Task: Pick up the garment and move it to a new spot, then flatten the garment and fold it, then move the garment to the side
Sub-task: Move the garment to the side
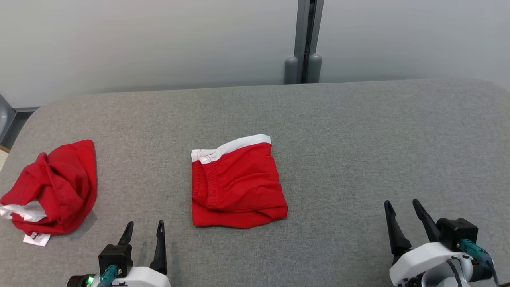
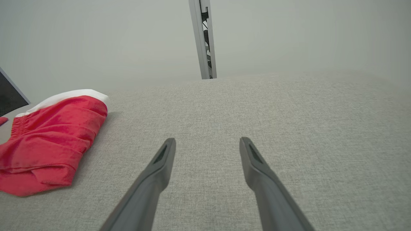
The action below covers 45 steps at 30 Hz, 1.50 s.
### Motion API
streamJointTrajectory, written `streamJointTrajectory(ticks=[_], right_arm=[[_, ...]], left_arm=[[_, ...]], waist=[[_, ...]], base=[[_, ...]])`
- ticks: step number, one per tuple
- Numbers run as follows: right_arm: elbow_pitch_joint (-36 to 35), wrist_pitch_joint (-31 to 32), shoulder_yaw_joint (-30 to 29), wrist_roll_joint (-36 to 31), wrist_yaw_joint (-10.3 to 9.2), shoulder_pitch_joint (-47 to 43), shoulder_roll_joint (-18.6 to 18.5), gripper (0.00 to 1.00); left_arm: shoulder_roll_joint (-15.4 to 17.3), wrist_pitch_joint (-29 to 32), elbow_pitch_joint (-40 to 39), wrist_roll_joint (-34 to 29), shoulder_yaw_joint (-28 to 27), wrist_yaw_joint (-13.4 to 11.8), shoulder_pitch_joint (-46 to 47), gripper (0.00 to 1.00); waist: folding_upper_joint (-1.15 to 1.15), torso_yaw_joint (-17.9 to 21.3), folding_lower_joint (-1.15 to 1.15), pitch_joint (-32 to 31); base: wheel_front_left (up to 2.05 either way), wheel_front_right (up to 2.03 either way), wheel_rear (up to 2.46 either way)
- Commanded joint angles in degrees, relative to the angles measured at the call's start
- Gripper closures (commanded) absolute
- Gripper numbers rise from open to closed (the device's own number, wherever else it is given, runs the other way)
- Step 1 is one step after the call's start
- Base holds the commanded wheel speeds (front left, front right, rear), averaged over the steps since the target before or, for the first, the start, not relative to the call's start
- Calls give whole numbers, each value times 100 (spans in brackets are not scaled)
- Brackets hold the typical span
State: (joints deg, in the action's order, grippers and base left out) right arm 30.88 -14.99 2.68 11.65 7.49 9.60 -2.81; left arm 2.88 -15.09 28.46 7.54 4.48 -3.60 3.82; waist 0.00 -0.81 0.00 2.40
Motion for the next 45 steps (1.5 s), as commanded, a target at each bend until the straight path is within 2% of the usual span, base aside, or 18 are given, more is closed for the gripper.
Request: streamJointTrajectory(ticks=[1,10,18,23,29,38,39,40,41,42,45], right_arm=[[-19,-26,17,18,1,64,-24,0],[54,-25,489,64,1,533,-23,0],[314,-26,1373,495,1,1128,-23,0],[673,-26,1868,818,1,1617,-32,0],[1284,-17,2145,1053,1,2137,-32,0],[2111,34,2488,1536,1,2605,-30,0],[2152,30,2538,1590,1,2637,-25,20],[2192,26,2614,1641,1,2663,-23,56],[2212,18,2668,1712,1,2680,-23,87],[2222,10,2715,1773,1,2699,-25,100],[2243,-11,2787,1896,1,2765,-32,100]], left_arm=[[20,-9,-33,-36,-11,4,58,0],[14,-9,-195,104,213,14,338,0],[15,-9,-244,216,542,-4,528,0],[15,-10,-201,295,750,-40,655,0],[15,-10,-245,439,955,-105,733,0],[12,-9,-267,490,1035,-147,774,0],[12,-10,-274,492,1030,-148,779,0],[12,-10,-283,493,1025,-152,781,0],[12,-10,-286,494,1027,-154,790,0],[11,-10,-287,489,1035,-149,806,0],[12,-9,-286,431,1027,-135,828,0]], waist=[[0,-33,0,61],[0,-327,0,598],[0,-714,0,902],[0,-973,0,1060],[0,-1219,0,1199],[0,-1344,0,1299],[0,-1341,0,1315],[0,-1332,0,1333],[0,-1320,0,1345],[0,-1298,0,1350],[0,-1172,0,1324]], base=[[0,0,0],[0,0,0],[0,0,0],[0,0,0],[0,0,0],[0,0,0],[0,0,0],[0,0,0],[0,0,0],[0,0,0],[0,0,0]])
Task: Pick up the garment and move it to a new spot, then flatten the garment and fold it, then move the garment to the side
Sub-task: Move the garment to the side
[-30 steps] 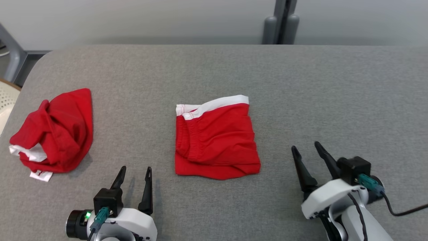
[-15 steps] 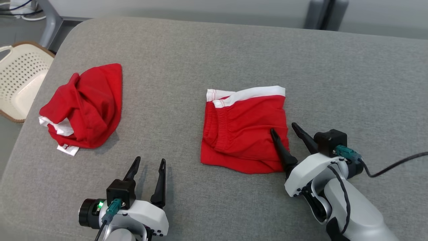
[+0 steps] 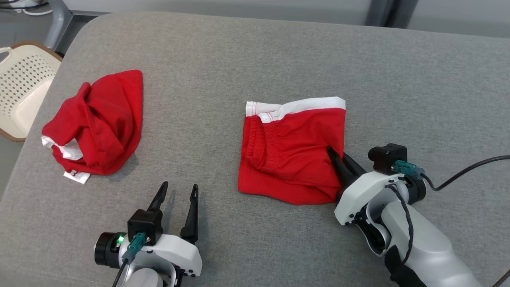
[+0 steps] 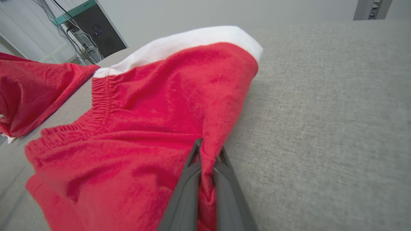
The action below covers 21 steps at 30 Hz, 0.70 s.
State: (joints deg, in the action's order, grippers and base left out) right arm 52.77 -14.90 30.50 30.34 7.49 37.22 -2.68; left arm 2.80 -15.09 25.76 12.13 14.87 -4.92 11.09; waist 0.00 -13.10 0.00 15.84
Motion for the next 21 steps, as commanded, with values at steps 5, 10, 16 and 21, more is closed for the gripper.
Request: streamJointTrajectory(ticks=[5,10,16,21], right_arm=[[-65,-36,-131,85,0,-44,-54,100],[-259,-35,-278,75,0,-259,-51,100],[-335,-36,-424,67,1,-471,-39,100],[-423,-35,-440,148,0,-611,-39,100]], left_arm=[[19,-9,8,-180,-116,59,82,0],[21,-10,44,-363,-184,182,92,0],[23,-10,80,-526,-141,298,170,0],[23,-10,122,-681,-85,410,286,0]], waist=[[0,485,0,-133],[0,1193,0,-235],[0,2224,0,-272],[0,3050,0,-240]], base=[[0,0,0],[0,0,0],[0,0,0],[0,0,0]])
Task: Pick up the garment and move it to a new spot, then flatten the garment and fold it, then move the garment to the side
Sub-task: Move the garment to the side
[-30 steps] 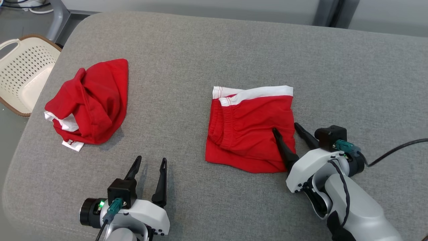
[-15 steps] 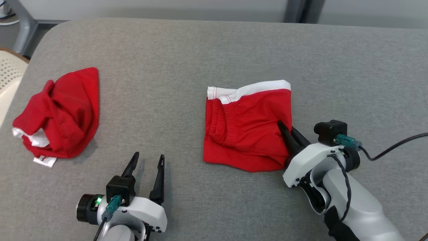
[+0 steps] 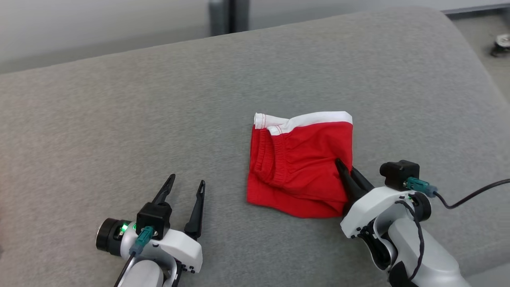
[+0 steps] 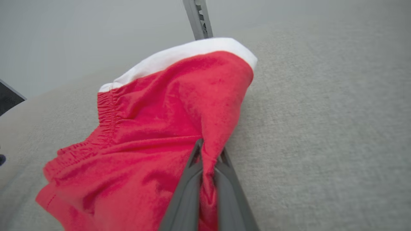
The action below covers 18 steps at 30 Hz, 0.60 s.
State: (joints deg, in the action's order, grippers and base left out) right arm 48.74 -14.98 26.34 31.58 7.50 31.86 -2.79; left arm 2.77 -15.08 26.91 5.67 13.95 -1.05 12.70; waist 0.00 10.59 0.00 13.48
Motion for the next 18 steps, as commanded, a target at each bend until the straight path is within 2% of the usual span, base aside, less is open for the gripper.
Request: streamJointTrajectory(ticks=[1,7,10,18], right_arm=[[-43,-27,-15,45,-1,-104,-27,100],[-202,-28,115,245,-1,-278,-26,100],[-244,-27,124,280,-1,-343,-25,100],[-408,-27,39,-3,-1,-418,-21,100]], left_arm=[[26,-10,14,-60,7,53,138,0],[33,-11,68,-177,-3,104,167,0],[46,-10,79,-217,6,150,172,0],[54,-10,80,-276,6,227,284,0]], waist=[[0,835,0,2],[0,1683,0,21],[0,1970,0,52],[0,2089,0,225]], base=[[0,0,0],[0,0,0],[0,0,0],[0,0,0]])
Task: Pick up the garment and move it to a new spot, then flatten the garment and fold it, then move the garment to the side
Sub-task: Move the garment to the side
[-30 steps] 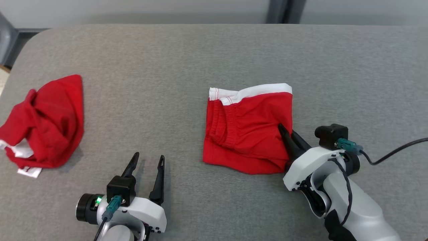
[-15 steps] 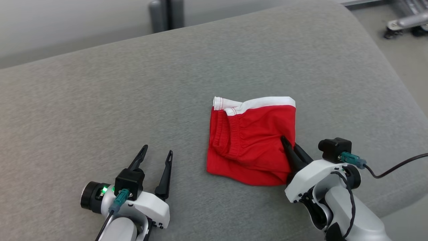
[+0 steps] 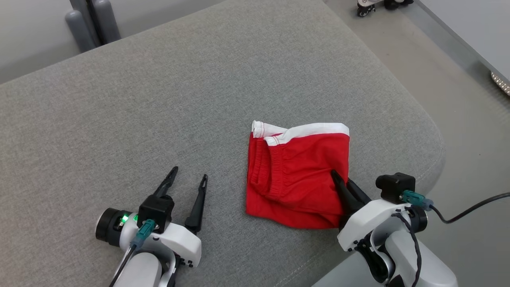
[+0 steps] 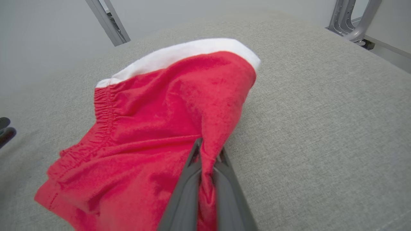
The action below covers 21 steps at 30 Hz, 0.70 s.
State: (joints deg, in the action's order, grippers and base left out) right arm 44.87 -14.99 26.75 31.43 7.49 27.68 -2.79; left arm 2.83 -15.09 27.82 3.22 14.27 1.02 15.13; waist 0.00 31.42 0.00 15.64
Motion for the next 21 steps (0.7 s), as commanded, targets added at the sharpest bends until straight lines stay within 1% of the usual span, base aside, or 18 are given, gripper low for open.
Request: streamJointTrajectory(ticks=[1,4,8,13,21], right_arm=[[14,-26,-19,-47,1,46,-28,100],[193,-26,-286,-401,1,256,-38,100],[517,-26,-693,-951,0,556,-274,100],[975,-26,-1103,-1518,0,1062,-740,100],[2017,-25,-1743,-2269,0,1926,-1622,100]], left_arm=[[59,-9,-30,-38,-44,12,27,0],[75,-10,-59,-78,-37,19,32,0],[139,-9,-104,-119,-78,24,77,0],[182,-5,-184,-160,-92,12,91,0],[208,-5,-382,-225,-37,27,226,0]], waist=[[0,-3,0,27],[0,-204,0,102],[0,-563,0,215],[0,-1027,0,353],[0,-1751,0,586]], base=[[0,0,0],[0,0,0],[0,0,0],[0,0,0],[0,0,0]])
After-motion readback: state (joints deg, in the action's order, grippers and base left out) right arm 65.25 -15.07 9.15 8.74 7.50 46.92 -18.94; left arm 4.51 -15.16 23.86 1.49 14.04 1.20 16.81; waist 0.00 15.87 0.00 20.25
